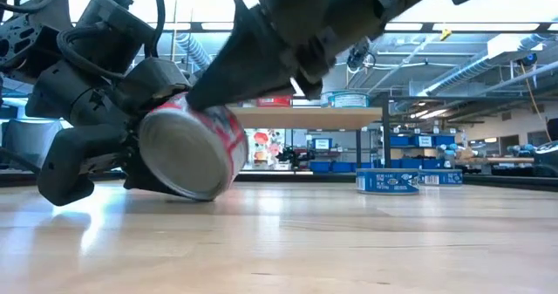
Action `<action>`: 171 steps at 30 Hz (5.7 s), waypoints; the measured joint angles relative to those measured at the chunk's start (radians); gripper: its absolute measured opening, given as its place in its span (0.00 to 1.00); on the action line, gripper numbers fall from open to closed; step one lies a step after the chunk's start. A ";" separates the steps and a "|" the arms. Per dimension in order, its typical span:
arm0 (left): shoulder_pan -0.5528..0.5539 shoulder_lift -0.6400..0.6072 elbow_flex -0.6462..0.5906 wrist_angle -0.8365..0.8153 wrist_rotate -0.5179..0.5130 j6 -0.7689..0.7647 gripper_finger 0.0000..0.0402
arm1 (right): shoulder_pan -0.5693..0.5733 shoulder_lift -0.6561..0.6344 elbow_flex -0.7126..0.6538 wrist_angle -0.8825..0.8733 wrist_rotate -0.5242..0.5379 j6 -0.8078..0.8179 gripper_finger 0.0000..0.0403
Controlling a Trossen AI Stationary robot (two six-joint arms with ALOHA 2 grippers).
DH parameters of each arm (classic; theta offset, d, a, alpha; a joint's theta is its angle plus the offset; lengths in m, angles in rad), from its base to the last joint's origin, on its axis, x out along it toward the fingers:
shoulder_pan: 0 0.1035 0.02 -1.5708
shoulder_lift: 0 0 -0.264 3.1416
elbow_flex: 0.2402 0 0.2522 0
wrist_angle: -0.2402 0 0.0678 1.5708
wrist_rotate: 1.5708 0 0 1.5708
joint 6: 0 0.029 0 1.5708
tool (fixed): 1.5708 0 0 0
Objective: Stack canned seafood by type on shelf
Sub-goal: Put the red tuna can on the shelf aligned with the other red tuna cans
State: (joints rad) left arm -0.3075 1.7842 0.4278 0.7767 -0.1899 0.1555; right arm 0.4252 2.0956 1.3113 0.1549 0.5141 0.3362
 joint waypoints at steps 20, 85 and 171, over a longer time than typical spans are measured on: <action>-0.001 0.000 0.002 -0.019 -0.010 0.021 0.00 | -0.003 -0.008 0.002 -0.046 0.054 0.053 0.03; -0.007 0.003 -0.002 0.007 -0.052 -0.056 0.00 | 0.000 -0.016 0.095 -0.397 0.068 0.222 0.62; -0.113 -0.161 -0.145 0.239 -0.001 -0.160 0.00 | -0.482 -0.199 0.172 -0.488 0.378 -0.791 0.46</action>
State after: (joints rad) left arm -0.4202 1.6230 0.2829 1.0153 -0.1907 -0.0046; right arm -0.0570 1.8961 1.4830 -0.3332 0.8921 -0.4546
